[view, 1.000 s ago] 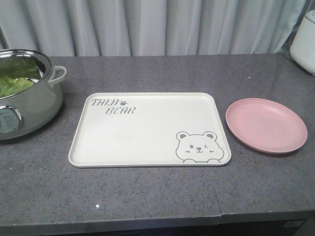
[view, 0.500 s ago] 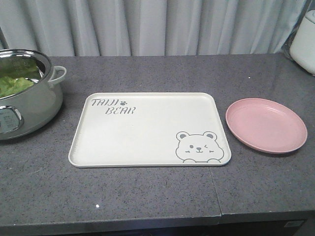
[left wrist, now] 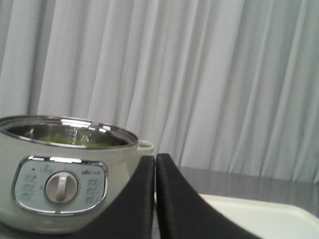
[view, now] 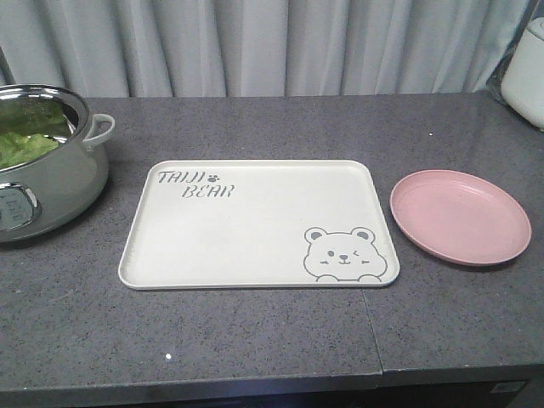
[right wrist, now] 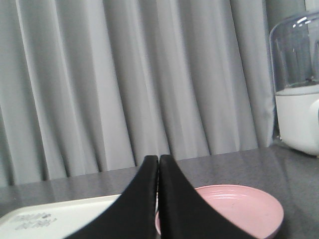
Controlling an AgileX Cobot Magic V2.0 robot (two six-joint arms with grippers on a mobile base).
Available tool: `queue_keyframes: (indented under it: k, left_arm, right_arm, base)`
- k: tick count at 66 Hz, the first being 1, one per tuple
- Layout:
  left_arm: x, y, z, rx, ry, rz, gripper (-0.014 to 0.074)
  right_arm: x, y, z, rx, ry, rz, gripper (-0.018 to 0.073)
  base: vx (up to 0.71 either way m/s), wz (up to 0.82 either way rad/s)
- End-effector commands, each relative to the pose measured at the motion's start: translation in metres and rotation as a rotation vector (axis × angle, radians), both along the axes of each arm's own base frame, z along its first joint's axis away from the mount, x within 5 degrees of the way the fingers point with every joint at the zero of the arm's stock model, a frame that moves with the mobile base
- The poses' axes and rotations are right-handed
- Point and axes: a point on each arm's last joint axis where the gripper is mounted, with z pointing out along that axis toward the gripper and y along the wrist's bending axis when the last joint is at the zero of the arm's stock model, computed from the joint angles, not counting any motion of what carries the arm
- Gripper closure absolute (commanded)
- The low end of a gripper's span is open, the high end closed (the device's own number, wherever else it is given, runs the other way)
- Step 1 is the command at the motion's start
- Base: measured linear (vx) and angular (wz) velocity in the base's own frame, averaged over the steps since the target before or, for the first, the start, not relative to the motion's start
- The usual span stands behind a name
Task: Transfer vegetables to tray and serve
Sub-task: 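Reach the left gripper over the pot toward the lettuce leaf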
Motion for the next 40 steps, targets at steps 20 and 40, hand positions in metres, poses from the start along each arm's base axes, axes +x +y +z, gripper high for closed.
queue_keyframes:
  k: [20,40]
  left_arm:
    - [-0.007,0.001,0.021,-0.168,-0.164,-0.052,0.0599]
    - [-0.024,0.004,0.074,-0.173,-0.088,-0.011,0.0465]
  right_arm:
    - [-0.004,0.001,0.056,0.057,-0.080,0.030,0.0559]
    - [0.037,0.004,0.127,0.016,-0.009,0.030,0.0225]
  base:
    - [0.00,0.00]
    - [0.00,0.00]
